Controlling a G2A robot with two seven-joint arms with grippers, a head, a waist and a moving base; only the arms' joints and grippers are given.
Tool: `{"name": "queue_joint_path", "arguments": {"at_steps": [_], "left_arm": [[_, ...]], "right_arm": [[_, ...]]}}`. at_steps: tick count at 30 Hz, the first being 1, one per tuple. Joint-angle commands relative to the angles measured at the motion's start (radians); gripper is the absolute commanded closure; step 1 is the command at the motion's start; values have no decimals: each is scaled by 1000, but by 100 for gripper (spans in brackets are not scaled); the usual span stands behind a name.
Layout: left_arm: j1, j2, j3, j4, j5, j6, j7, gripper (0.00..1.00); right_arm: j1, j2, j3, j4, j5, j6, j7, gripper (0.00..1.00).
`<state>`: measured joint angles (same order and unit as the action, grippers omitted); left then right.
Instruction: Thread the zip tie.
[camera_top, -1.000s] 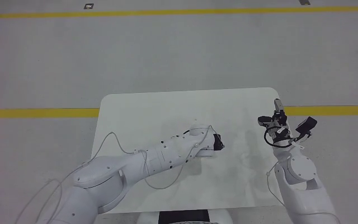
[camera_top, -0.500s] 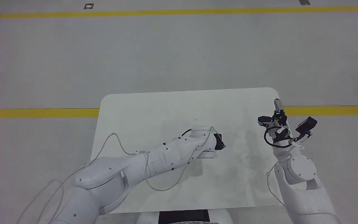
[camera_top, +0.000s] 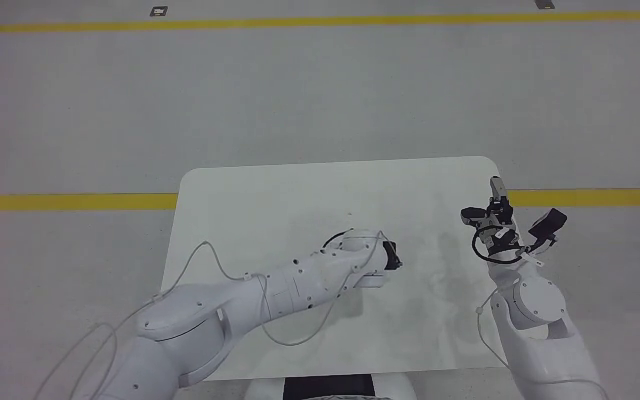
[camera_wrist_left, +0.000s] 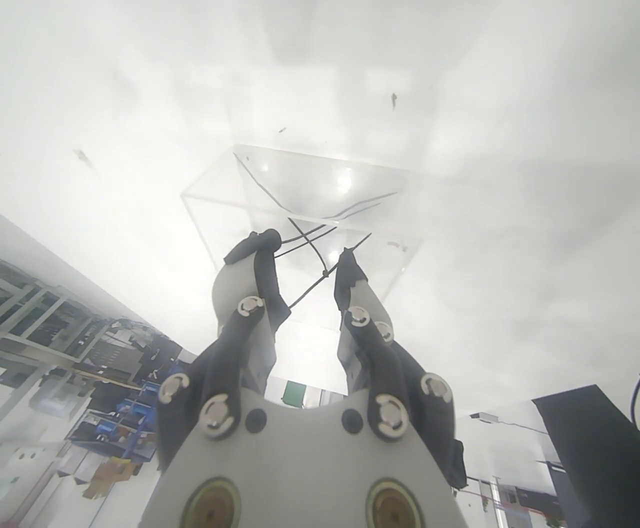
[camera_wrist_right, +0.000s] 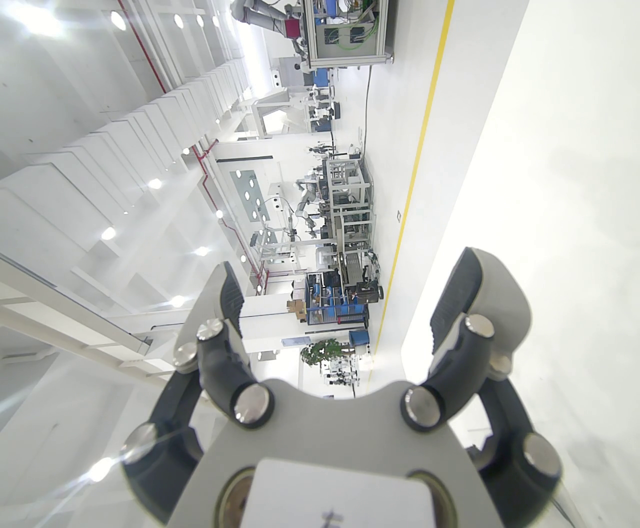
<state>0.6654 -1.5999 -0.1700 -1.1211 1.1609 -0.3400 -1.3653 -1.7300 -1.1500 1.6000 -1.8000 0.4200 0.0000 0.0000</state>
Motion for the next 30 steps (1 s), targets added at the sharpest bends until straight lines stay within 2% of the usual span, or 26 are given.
{"name": "queue_joint_path", "arguments": {"at_steps": [1,8,14,16,18,24,30], "left_arm": [[4,-2,0,4,6,0,0,75],[12,-7,0,20,19,0,0,78],[13,-10,0,28,31,0,2,89],[8,-10,0,25,29,0,4,89],[3,-9,0,21,25,0,3,94],[-9,-4,0,3,12,0,-7,100],[-17,1,0,-11,6,0,-13,100]], "right_arm": [[0,0,0,0,0,0,0,0],[0,0,0,0,0,0,0,0],[0,0,0,0,0,0,0,0],[0,0,0,0,0,0,0,0],[0,0,0,0,0,0,0,0],[0,0,0,0,0,0,0,0],[0,0,0,0,0,0,0,0]]}}
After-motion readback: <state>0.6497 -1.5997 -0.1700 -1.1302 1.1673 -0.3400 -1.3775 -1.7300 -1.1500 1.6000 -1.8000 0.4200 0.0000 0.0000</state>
